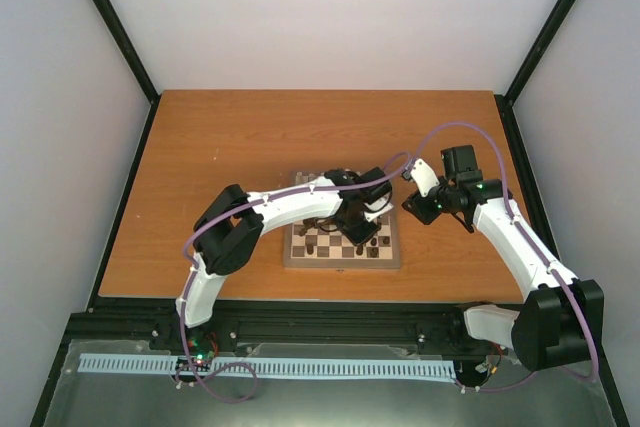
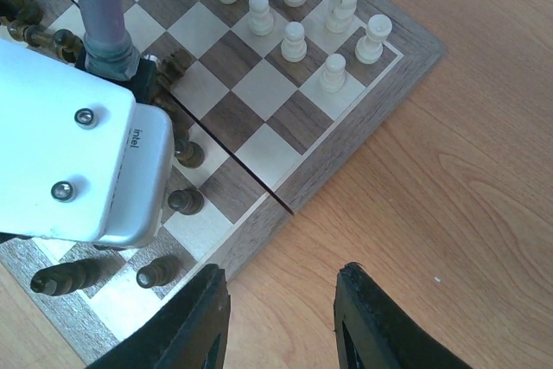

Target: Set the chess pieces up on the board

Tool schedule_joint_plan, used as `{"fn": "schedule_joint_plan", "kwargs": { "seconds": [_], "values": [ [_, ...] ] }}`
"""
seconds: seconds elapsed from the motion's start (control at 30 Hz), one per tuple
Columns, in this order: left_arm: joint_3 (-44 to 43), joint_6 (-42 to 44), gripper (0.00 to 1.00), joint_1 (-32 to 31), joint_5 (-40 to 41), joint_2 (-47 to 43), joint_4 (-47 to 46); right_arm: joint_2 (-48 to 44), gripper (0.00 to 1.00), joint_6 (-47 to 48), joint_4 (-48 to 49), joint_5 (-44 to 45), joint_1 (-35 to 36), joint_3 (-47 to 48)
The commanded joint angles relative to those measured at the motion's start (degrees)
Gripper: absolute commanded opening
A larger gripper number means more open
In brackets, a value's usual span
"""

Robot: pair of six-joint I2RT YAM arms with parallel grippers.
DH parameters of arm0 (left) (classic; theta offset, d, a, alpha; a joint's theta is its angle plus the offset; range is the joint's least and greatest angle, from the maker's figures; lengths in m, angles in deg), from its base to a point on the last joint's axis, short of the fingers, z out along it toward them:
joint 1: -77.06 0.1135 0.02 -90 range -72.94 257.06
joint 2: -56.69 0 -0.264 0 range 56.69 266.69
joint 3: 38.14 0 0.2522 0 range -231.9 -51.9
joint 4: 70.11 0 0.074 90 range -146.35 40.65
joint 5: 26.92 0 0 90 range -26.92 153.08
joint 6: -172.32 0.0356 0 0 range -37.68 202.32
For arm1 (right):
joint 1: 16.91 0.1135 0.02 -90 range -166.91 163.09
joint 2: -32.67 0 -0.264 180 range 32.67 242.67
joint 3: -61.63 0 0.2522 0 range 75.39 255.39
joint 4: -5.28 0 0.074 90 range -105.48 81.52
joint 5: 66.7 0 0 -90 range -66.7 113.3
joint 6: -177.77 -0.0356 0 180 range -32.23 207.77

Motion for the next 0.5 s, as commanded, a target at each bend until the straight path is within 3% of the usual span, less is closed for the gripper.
{"fn": "schedule_joint_plan", "kwargs": {
  "seconds": [0.0,0.23,0.47],
  "values": [
    [-1.5,-0.5,0.26,-0.8,1.9,-1.6,0.2,0.1,0.34,0.0,0.5,0.1,-0.4,-0.4],
    [1.9,-0.9,0.42,-0.8,8.7,-12.8,-0.8,0.1,0.34,-0.1,0.4,0.1,-0.4,-0.5],
    [19.2,-5.1,0.45,1.7,15.0,-28.5,-8.5,0.4,0.34,0.1,-0.1,-1.6,-0.4,-0.3]
  ]
}}
